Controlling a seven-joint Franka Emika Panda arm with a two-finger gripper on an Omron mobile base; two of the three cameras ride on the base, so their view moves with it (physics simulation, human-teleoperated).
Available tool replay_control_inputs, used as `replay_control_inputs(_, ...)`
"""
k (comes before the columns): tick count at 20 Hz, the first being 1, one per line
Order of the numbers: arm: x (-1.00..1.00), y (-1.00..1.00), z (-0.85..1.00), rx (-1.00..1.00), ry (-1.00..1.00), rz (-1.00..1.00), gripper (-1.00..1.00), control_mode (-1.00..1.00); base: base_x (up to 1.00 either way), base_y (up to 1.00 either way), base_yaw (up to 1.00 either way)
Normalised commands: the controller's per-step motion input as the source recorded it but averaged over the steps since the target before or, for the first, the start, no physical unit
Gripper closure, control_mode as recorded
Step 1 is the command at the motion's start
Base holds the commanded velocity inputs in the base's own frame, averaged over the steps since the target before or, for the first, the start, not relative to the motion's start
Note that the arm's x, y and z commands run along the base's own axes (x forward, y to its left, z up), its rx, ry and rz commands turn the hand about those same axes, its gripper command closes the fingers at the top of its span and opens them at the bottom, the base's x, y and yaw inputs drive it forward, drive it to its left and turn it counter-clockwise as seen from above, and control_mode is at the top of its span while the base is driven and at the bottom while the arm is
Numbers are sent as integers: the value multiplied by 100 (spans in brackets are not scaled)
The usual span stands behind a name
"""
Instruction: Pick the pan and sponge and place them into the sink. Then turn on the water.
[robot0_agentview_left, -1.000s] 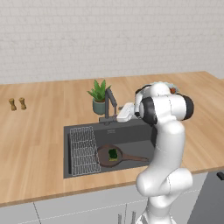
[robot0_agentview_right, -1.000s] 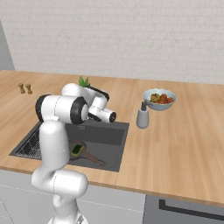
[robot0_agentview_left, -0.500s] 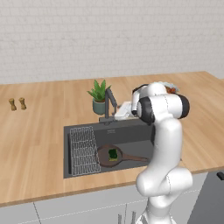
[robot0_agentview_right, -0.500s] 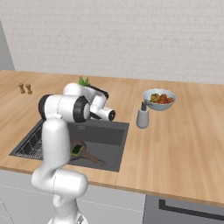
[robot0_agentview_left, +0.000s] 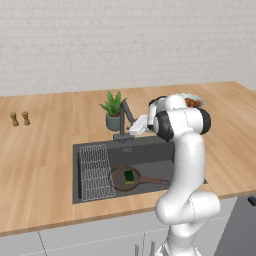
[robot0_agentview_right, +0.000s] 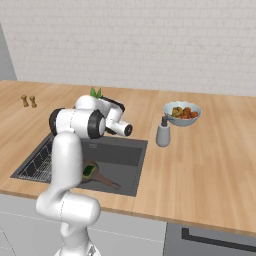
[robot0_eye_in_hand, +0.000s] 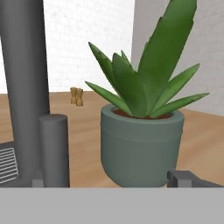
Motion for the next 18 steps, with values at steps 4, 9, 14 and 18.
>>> replay_control_inputs(4,18,0,-11,0,0,-1,100,-100,0,0,0)
replay_control_inputs(9,5,0,-6,0,0,-1,100,-100,0,0,0)
replay_control_inputs(14,0,-1,-3,0,0,-2,100,-100,0,0,0)
replay_control_inputs(18,0,-25,-6,0,0,-4,100,-100,0,0,0)
